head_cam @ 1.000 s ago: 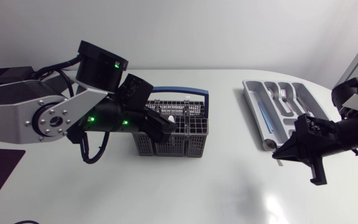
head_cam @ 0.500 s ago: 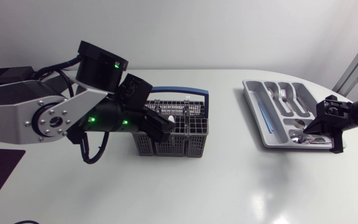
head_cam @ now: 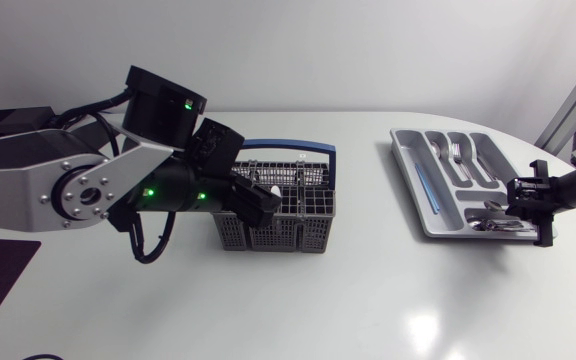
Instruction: Unload the cutlery basket into the drawer organizer.
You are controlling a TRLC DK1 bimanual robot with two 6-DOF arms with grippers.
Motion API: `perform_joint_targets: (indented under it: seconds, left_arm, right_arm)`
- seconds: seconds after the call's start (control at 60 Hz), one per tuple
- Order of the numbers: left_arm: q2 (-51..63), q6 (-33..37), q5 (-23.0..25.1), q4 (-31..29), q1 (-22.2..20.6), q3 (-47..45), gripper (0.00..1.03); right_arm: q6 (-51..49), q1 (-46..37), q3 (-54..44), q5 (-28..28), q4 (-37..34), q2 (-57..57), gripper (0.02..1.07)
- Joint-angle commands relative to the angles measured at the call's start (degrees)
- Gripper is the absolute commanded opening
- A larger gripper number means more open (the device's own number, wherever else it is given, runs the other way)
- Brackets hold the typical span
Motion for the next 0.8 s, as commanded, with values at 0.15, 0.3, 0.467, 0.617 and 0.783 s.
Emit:
perform_joint_targets:
  seconds: [0.15,0.3,0.467,0.617,0.783]
  left_arm:
    - [0.2,-1.3,-0.7,-0.4,-0.7,-0.8,0.83]
    - [-0.2,-1.3,-0.9,-0.8,-0.7,-0.7,0.83]
    - [-0.5,-1.3,-0.9,-0.9,-0.7,-0.9,0.83]
    - [-1.0,-1.3,-1.1,-1.2,-0.1,-1.2,0.83]
    - [-1.7,-1.2,-1.2,-1.4,0.6,-2.0,0.83]
  right_arm:
    - [-2.5,-0.8,-3.9,1.1,3.5,1.2,0.53]
    - [-2.3,-1.1,-4.9,0.8,4.2,-0.4,0.77]
    - [-1.5,-0.9,-7.9,-1.1,3.4,-5.5,0.89]
    - [2.5,0.4,-9.9,-4.0,1.2,-10.9,1.01]
    - [8.7,3.3,-10.7,-7.6,-3.8,-16.5,1.03]
